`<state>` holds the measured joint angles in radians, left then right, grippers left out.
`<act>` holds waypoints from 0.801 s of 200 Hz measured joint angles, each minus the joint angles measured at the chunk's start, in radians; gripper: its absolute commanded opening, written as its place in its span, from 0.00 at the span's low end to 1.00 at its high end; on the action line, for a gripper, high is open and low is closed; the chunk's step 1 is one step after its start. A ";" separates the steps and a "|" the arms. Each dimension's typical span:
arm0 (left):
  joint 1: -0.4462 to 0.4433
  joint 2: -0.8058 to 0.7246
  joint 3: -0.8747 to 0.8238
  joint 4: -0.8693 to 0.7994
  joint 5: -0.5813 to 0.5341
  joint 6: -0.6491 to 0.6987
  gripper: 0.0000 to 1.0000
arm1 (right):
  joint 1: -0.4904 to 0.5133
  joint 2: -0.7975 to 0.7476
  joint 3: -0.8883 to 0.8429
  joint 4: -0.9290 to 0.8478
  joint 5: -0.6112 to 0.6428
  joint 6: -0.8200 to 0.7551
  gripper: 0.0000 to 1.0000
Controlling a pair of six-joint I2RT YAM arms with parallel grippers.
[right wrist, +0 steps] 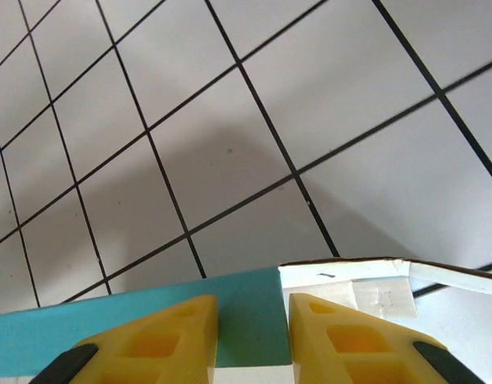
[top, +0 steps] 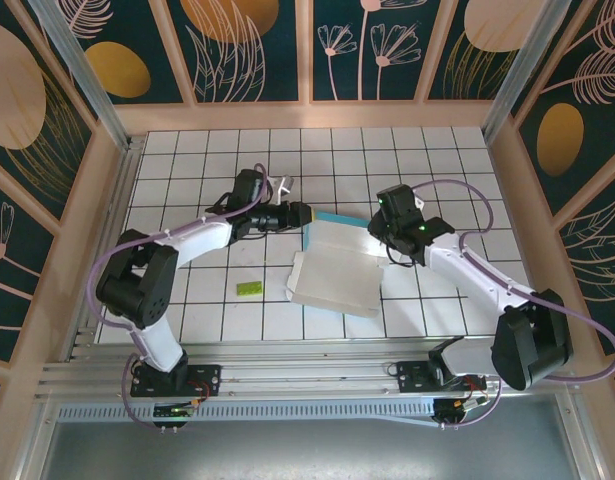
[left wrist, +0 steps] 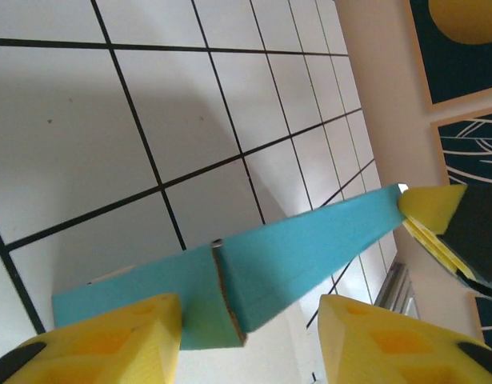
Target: Fold the paper box
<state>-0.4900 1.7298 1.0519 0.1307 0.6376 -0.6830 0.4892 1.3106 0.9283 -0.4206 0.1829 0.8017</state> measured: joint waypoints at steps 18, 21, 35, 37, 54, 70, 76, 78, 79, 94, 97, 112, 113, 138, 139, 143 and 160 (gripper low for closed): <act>-0.005 -0.070 -0.029 0.000 -0.066 -0.014 0.50 | 0.000 0.002 -0.003 0.011 0.003 -0.051 0.29; -0.005 -0.082 -0.032 0.000 -0.076 -0.018 0.50 | 0.000 0.002 -0.005 0.014 0.003 -0.058 0.29; -0.005 -0.124 -0.033 0.005 -0.120 -0.043 0.50 | 0.000 0.001 -0.011 0.028 0.003 -0.077 0.29; -0.005 -0.127 -0.033 0.008 -0.124 -0.047 0.50 | 0.000 0.001 -0.012 0.030 0.004 -0.082 0.29; -0.005 -0.146 -0.033 0.023 -0.151 -0.077 0.50 | 0.000 -0.002 -0.022 0.048 0.003 -0.095 0.29; -0.006 -0.143 -0.033 0.019 -0.168 -0.093 0.50 | 0.001 -0.008 -0.029 0.058 0.002 -0.101 0.29; -0.006 -0.140 -0.033 0.014 -0.176 -0.097 0.50 | 0.001 -0.008 -0.031 0.061 0.000 -0.106 0.29; -0.007 -0.139 -0.033 0.014 -0.176 -0.097 0.50 | 0.001 -0.008 -0.032 0.062 0.000 -0.106 0.29; -0.007 -0.139 -0.033 0.013 -0.177 -0.097 0.50 | 0.002 -0.009 -0.032 0.064 0.000 -0.106 0.29; -0.012 -0.124 -0.033 0.001 -0.190 -0.100 0.49 | 0.003 -0.010 -0.037 0.073 -0.001 -0.113 0.29; -0.014 -0.119 -0.033 -0.002 -0.193 -0.101 0.48 | 0.005 -0.010 -0.038 0.074 -0.001 -0.113 0.29; -0.027 -0.098 -0.033 -0.019 -0.203 -0.108 0.48 | 0.013 -0.010 -0.040 0.079 0.000 -0.116 0.29; -0.028 -0.097 -0.033 -0.021 -0.204 -0.108 0.48 | 0.014 -0.010 -0.040 0.080 0.000 -0.116 0.29; -0.052 -0.088 -0.038 -0.030 -0.210 -0.122 0.45 | 0.033 -0.018 -0.051 0.090 0.000 -0.116 0.29; -0.053 -0.088 -0.038 -0.030 -0.211 -0.122 0.45 | 0.034 -0.019 -0.051 0.090 0.000 -0.116 0.29; -0.055 -0.088 -0.039 -0.030 -0.217 -0.124 0.44 | 0.036 -0.021 -0.055 0.092 0.000 -0.116 0.29; -0.056 -0.088 -0.050 -0.022 -0.229 -0.140 0.39 | 0.036 -0.027 -0.061 0.097 -0.001 -0.116 0.29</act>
<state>-0.5461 1.6417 1.0019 0.1085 0.4088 -0.8234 0.5255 1.2831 0.8677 -0.3237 0.1822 0.6857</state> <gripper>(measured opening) 0.416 0.288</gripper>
